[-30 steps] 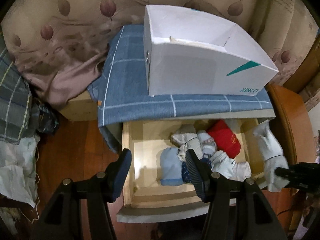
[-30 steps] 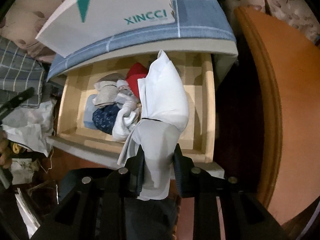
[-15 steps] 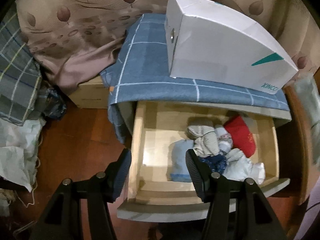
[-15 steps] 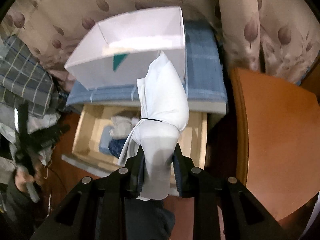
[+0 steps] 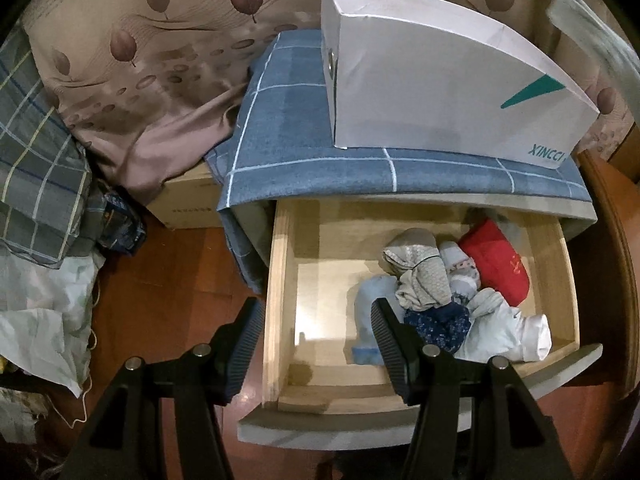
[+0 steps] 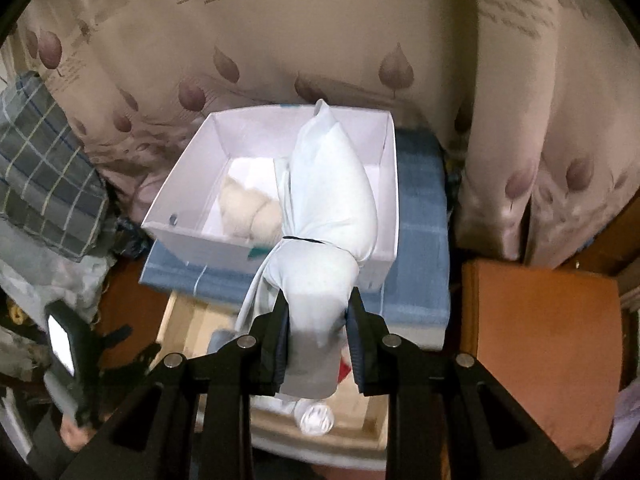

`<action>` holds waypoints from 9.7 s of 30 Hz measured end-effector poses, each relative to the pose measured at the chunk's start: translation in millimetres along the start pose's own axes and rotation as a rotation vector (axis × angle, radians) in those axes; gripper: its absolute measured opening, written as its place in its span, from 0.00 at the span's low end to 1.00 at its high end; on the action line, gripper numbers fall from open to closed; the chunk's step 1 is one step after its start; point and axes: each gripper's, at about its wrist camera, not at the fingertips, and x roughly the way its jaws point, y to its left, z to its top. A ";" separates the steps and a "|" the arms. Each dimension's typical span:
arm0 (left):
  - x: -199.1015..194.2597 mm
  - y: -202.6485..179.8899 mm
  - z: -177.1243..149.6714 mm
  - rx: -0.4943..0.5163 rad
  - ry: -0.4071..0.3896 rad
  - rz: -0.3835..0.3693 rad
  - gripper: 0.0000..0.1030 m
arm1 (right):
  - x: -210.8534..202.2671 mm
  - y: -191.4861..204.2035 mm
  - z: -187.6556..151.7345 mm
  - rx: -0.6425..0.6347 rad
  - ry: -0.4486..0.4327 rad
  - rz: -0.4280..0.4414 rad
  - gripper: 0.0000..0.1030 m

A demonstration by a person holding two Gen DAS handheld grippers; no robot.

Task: Take underwear out of drawer
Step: 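Lift the white bundle with the right gripper and carry it over the white box, then open the right gripper to release the white bundle into the box, then move the right gripper back into the drawer and grasp the white rolled underwear, then lower the left gripper onto the light blue rolled underwear and close it, then lift the light blue underwear with the left gripper and drop it into the white box, then move the open left gripper back over the drawer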

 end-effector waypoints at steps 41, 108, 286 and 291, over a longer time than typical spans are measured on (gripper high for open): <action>52.0 24.3 -8.6 -0.042 0.100 0.002 0.56 | 174.3 -2.8 79.2 -0.048 0.205 -0.197 0.36; 101.2 -13.0 -22.7 -0.089 0.265 -0.074 0.56 | 213.6 -24.6 -212.9 0.040 0.565 -0.116 0.41; 38.2 -22.6 -7.8 -0.076 0.056 0.006 0.48 | 249.4 -11.6 -229.4 0.075 0.504 -0.182 0.40; 60.3 -27.0 -30.7 -0.132 0.061 -0.002 0.48 | 246.6 -12.0 -229.9 0.077 0.490 -0.174 0.40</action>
